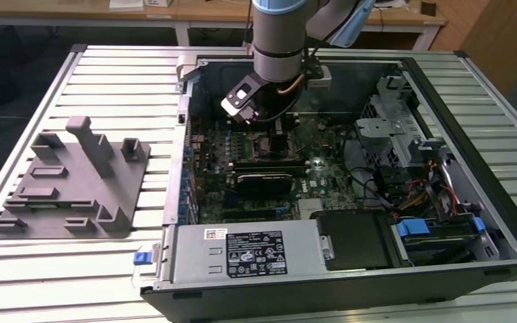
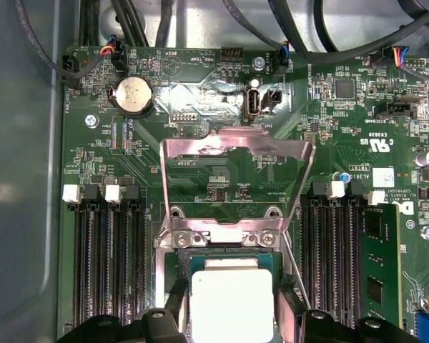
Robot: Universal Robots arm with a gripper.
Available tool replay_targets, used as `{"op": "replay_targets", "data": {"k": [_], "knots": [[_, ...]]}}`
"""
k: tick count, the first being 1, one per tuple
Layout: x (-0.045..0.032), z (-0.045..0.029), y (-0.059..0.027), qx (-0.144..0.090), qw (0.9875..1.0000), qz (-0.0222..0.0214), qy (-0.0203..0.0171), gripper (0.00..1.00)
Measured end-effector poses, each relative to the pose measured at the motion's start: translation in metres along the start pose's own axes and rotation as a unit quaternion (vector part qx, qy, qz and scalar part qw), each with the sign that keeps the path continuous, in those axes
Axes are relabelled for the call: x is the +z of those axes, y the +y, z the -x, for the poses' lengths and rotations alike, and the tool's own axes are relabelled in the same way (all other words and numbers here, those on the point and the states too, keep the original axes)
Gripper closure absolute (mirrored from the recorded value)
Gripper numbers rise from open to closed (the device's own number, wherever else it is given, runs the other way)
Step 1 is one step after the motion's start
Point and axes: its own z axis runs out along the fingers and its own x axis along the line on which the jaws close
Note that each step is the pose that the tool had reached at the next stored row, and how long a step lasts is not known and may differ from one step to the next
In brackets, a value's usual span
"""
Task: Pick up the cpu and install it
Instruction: 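Place the cpu into insertion slot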
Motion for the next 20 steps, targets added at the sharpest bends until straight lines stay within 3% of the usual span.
{"op": "replay_targets", "data": {"k": [5, 7, 20], "knots": [[-0.0005, -0.0001, 0.0001, 0.000, 1.0000, 0.0002, 0.0008, 0.40], [-0.0012, -0.0009, 0.0006, 0.000, 1.0000, 0.0011, 0.0027, 0.40], [-0.0032, -0.0004, 0.0005, 0.000, 1.0000, 0.0004, 0.0010, 0.40]]}}
